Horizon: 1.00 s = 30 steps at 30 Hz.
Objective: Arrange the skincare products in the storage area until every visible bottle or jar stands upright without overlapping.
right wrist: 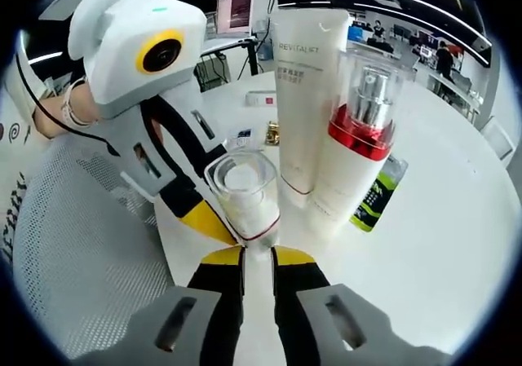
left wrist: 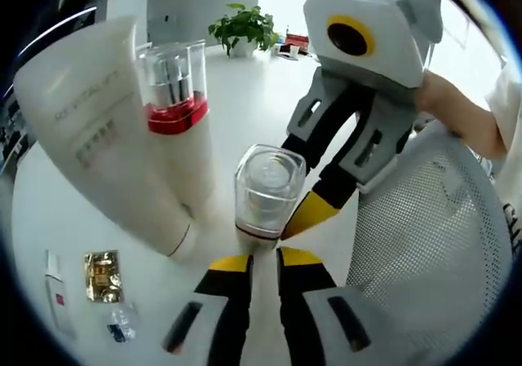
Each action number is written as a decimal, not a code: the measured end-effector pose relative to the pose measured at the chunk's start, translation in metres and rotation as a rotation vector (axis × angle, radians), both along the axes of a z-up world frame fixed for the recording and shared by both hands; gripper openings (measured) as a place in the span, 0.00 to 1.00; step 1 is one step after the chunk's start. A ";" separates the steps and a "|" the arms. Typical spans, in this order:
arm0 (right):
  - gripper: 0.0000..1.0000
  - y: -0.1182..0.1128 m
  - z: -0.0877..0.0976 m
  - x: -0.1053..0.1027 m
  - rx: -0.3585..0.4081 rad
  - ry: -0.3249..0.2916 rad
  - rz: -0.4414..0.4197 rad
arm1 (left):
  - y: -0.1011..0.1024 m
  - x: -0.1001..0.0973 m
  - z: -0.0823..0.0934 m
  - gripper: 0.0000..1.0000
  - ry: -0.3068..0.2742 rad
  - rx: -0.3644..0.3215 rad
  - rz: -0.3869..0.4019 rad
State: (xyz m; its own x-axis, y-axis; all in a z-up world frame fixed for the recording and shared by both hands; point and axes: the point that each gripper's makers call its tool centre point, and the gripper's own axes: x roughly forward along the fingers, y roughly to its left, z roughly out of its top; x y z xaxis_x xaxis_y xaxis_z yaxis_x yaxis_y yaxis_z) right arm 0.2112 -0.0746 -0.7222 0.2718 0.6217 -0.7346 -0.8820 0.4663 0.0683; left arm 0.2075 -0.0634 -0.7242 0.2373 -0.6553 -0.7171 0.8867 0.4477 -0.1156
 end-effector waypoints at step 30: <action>0.12 -0.008 -0.008 0.022 -0.018 -0.034 -0.061 | -0.007 0.027 -0.003 0.08 -0.041 -0.010 0.032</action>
